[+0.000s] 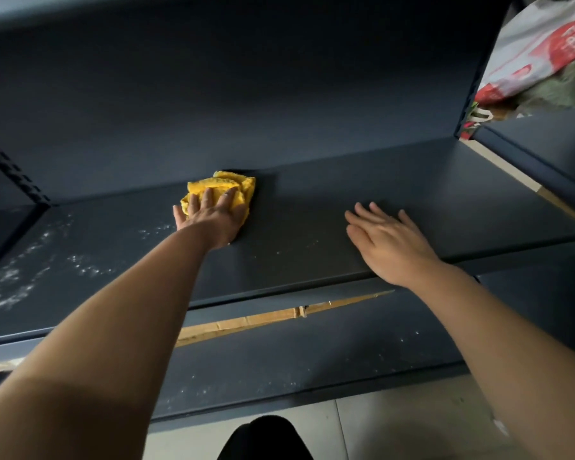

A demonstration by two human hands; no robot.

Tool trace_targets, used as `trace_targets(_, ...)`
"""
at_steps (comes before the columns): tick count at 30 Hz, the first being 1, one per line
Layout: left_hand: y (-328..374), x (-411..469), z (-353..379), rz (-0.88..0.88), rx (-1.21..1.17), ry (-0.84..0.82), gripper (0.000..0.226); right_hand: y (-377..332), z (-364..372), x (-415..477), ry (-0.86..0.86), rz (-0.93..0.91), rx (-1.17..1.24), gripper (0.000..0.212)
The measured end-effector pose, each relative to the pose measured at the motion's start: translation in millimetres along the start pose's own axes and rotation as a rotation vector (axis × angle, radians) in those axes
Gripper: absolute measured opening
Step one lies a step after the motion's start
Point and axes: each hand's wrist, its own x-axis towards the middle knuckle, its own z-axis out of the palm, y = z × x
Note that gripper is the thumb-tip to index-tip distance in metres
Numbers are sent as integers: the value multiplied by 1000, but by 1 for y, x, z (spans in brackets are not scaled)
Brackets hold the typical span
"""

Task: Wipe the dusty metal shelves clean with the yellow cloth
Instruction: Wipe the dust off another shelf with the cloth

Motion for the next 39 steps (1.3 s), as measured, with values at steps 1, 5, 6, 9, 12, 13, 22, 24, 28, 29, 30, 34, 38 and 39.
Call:
trace_targets(1, -10, -1, 0, -23, 4, -2, 63, 0, 1, 0, -3, -1, -15, 51)
trace_targets(5, -34, -6, -1, -99, -3, 6, 63, 0, 2, 0, -23, -3, -27, 52)
trace_targets(6, -34, -8, -1, -106, -15, 3, 63, 0, 3, 0, -25, -6, -28, 52)
trace_targets(9, -21, -13, -3, -127, -71, -30, 61, 2, 6, 1, -16, -10, -46, 53)
trace_targets(12, 6, -25, -2, -88, -85, -36, 59, 3, 9, 1, 10, -12, -50, 54)
trace_targets(13, 17, -30, -2, -49, -93, -34, 58, 3, 9, 2, 20, -14, -45, 54)
trace_targets(22, 100, -87, 12, 260, -104, -34, 57, 3, 9, 0, 71, -4, -3, 53)
trace_targets(24, 96, -97, 15, 312, -116, -26, 56, 2, 9, 1, 74, -1, -15, 52)
trace_targets(28, 69, -111, 16, 396, -54, -11, 55, -7, 8, -3, 71, 35, -58, 51)
trace_targets(29, 60, -112, 16, 396, -34, -9, 55, -15, 8, -5, 75, 34, -52, 51)
trace_targets(30, 50, -112, 16, 385, -20, -8, 54, -26, 9, -6, 74, 14, -40, 51)
trace_targets(34, 5, -111, 15, 282, -31, -3, 53, -84, 18, -4, 43, -130, 7, 53)
trace_targets(38, -50, -105, 11, 161, -62, 15, 53, -130, 26, 10, 52, -196, 22, 53)
trace_targets(39, -63, -103, 11, 133, -68, 18, 53, -139, 28, 13, 52, -204, 22, 53)
